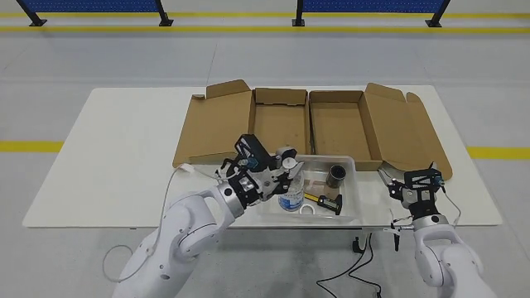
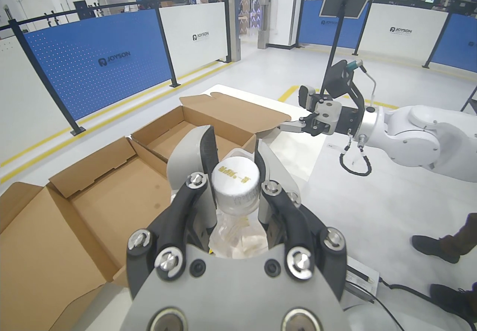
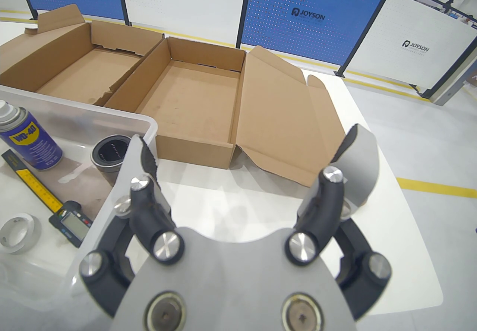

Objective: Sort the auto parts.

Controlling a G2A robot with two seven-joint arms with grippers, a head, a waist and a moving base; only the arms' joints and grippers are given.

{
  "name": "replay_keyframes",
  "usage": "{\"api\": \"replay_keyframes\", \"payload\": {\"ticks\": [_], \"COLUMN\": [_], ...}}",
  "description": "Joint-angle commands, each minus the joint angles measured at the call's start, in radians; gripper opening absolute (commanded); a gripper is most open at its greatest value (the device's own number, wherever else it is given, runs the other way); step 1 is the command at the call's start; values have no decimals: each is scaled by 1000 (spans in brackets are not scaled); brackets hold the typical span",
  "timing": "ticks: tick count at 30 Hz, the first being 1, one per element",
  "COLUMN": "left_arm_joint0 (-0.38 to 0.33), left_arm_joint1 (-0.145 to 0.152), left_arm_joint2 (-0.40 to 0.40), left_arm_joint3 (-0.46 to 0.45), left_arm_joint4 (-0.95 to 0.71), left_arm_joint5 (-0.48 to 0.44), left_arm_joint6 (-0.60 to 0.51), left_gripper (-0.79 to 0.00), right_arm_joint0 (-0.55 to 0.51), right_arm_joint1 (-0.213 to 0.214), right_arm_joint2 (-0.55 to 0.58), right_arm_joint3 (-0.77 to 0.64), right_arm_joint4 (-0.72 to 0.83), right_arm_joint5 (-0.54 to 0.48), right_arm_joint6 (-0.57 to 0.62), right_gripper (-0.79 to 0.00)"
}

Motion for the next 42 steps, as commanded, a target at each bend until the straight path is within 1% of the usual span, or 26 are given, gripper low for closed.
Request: {"api": "replay_keyframes", "payload": {"ticks": [1, 5, 11, 16, 19, 24, 28, 30, 37, 42], "left_arm_joint0": [-15, -72, -209, -332, -402, -483, -508, -521, -555, -568], "left_arm_joint1": [-4, -19, -55, -97, -124, -166, -195, -209, -246, -265], "left_arm_joint2": [12, 62, 157, 226, 263, 329, 357, 368, 390, 381], "left_arm_joint3": [18, 66, 188, 322, 419, 604, 747, 806, 974, 1058], "left_arm_joint4": [23, 85, 183, 189, 187, 225, 232, 238, 256, 234], "left_arm_joint5": [23, 82, 203, 313, 373, 451, 516, 550, 582, 564], "left_arm_joint6": [14, 72, 161, 213, 242, 318, 391, 405, 476, 511], "left_gripper": [-785, -785, -785, -785, -785, -785, -785, -785, -785, -785], "right_arm_joint0": [0, 0, 0, 0, 0, 0, 0, 0, 0, 0], "right_arm_joint1": [0, 0, 0, 0, 0, 0, 0, 0, 0, 0], "right_arm_joint2": [0, 0, 0, 0, 0, 0, 0, 0, 0, 0], "right_arm_joint3": [0, 0, 0, 0, 0, 0, 0, 0, 0, 0], "right_arm_joint4": [0, 0, 0, 0, 0, 0, 0, 0, 0, 0], "right_arm_joint5": [0, 0, 0, 0, 0, 0, 0, 0, 0, 0], "right_arm_joint6": [0, 0, 0, 0, 0, 0, 0, 0, 0, 0], "right_gripper": [0, 0, 0, 0, 0, 0, 0, 0, 0, 0]}}
